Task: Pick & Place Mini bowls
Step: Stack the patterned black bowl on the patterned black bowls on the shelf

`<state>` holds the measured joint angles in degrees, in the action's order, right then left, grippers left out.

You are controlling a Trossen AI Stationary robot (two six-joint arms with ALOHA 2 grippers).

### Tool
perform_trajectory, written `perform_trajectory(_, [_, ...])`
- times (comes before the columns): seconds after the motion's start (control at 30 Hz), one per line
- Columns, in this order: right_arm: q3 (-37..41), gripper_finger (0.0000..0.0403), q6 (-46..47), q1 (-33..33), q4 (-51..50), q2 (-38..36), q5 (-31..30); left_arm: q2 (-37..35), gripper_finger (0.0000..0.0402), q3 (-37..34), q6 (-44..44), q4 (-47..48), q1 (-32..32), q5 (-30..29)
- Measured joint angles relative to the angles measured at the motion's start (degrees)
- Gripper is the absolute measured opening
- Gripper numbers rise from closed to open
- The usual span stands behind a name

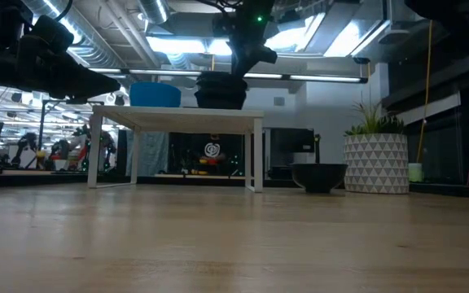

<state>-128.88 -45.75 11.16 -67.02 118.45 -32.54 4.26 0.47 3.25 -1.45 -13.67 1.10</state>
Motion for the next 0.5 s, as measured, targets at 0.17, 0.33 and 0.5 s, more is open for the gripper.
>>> perform_trajectory(0.17, [0.0, 0.0068, 0.2, -0.1, 0.7, 0.0, -0.9, 0.0, 0.0086, 0.0, 0.0, 0.0, 0.0, 0.0])
perform_trajectory(0.33, [0.0, 0.0105, 0.4, 0.0, 1.3, 0.0, -1.6, 0.0, 0.0086, 0.0, 0.0, 0.0, 0.0, 0.0])
perform_trajectory(0.5, [0.0, 0.015, 0.4, -0.2, 1.5, -0.1, -6.4, 0.0, 0.0086, 0.0, 0.0, 0.0, 0.0, 0.0])
